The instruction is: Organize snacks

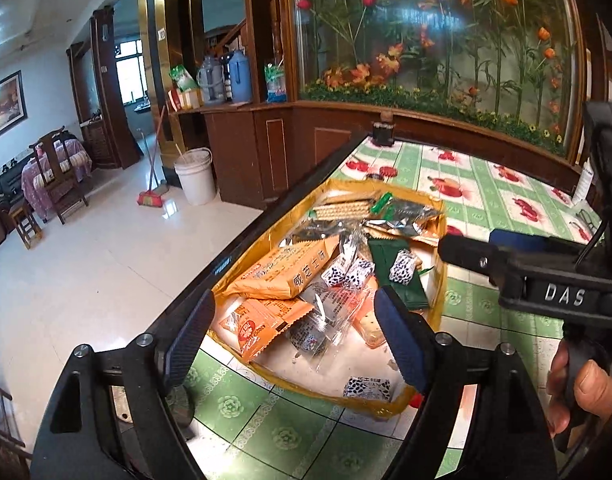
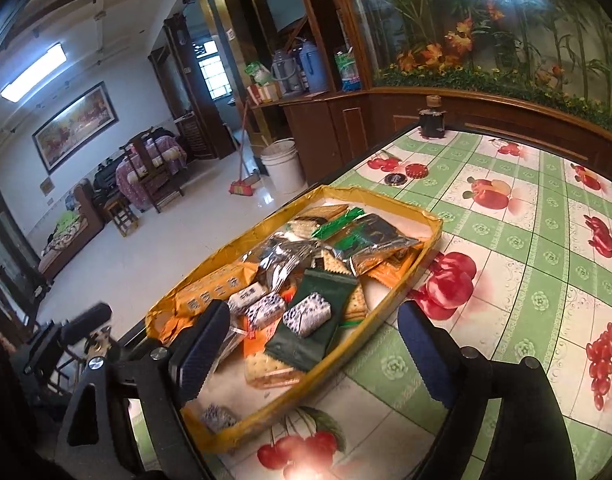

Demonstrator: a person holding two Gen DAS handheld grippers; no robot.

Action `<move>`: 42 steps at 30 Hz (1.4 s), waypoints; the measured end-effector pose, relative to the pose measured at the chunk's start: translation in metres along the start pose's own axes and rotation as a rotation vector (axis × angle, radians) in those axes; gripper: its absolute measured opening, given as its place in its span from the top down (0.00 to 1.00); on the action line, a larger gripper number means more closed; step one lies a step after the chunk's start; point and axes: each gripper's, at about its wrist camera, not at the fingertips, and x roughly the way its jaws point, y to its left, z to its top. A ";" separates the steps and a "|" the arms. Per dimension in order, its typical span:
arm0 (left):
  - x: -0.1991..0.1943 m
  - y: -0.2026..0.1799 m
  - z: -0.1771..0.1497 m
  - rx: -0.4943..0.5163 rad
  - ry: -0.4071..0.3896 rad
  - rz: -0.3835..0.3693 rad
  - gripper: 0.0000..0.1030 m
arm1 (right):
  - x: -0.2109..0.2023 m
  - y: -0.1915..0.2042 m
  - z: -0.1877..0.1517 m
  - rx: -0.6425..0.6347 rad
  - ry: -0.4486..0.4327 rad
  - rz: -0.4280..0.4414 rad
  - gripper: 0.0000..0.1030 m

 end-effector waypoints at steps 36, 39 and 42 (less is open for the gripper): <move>-0.074 0.037 -0.023 0.012 -0.101 0.108 0.16 | -0.060 0.079 -0.027 -0.424 0.004 0.147 0.12; -0.076 0.036 -0.023 0.018 -0.110 0.111 0.16 | -0.060 0.080 -0.026 -0.428 0.003 0.144 0.12; -0.077 0.036 -0.023 0.013 -0.112 0.107 0.16 | -0.060 0.079 -0.026 -0.425 0.002 0.146 0.12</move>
